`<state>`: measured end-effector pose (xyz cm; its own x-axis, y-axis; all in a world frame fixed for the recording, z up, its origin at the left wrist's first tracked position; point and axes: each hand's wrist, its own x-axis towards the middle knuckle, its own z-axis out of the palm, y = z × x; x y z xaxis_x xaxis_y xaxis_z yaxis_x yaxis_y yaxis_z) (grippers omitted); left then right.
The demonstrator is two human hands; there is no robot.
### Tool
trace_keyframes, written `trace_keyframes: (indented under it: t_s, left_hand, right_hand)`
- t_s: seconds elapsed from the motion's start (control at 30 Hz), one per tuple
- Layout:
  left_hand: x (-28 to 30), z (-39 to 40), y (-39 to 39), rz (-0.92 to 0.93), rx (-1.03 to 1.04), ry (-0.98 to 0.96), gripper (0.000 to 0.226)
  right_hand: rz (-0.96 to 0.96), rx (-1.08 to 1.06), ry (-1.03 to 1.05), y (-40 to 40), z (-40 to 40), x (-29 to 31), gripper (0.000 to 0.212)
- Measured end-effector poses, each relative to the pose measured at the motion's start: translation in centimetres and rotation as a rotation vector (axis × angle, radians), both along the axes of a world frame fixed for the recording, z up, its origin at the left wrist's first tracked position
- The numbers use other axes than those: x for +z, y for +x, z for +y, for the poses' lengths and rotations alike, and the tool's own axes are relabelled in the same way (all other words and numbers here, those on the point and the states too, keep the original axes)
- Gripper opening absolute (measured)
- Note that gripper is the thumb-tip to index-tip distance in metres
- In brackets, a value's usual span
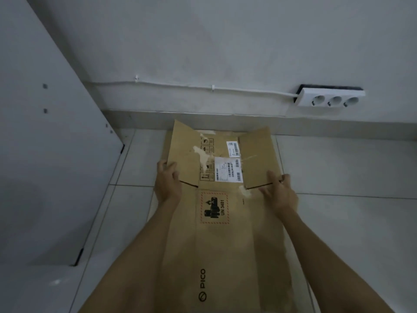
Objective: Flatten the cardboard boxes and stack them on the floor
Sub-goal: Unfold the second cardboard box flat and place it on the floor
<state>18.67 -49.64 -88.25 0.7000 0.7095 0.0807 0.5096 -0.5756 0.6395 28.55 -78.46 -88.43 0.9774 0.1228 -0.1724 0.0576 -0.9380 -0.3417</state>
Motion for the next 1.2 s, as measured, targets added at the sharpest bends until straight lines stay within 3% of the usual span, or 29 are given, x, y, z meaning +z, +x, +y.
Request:
trace_keyframes:
  t_s: [0.13, 0.27, 0.4, 0.5, 0.77, 1.07, 1.2]
  left_hand:
    - [-2.8, 1.0, 0.6, 0.110, 0.010, -0.007, 0.039]
    - [-3.6, 1.4, -0.5, 0.366, -0.034, -0.011, 0.048]
    - [-5.9, 0.2, -2.3, 0.615, -0.228, 0.007, 0.089]
    - [-7.1, -0.5, -2.6, 0.664, -0.278, 0.038, 0.106]
    - [-6.6, 1.8, -0.7, 0.648, -0.294, 0.069, 0.105]
    - [-6.8, 3.2, 0.2, 0.719, -0.327, 0.039, 0.105]
    - [-3.6, 2.5, 0.7, 0.802, -0.339, 0.071, 0.100]
  right_hand:
    - [0.113, -0.074, -0.026, 0.2, -0.1, -3.3, 0.056]
    - [0.214, -0.043, -0.130, -2.2, 0.2, -5.9, 0.071]
    - [0.147, -0.042, -0.183, -4.6, 1.9, -7.4, 0.079]
    - [0.120, -0.081, -0.207, -4.5, 2.7, -7.6, 0.076]
    - [0.124, -0.085, -0.194, -1.9, 4.9, -7.1, 0.074]
    - [0.301, -0.017, -0.152, -0.8, 5.2, -7.2, 0.075]
    - [0.429, 0.093, -0.262, -0.5, 4.1, -4.4, 0.074]
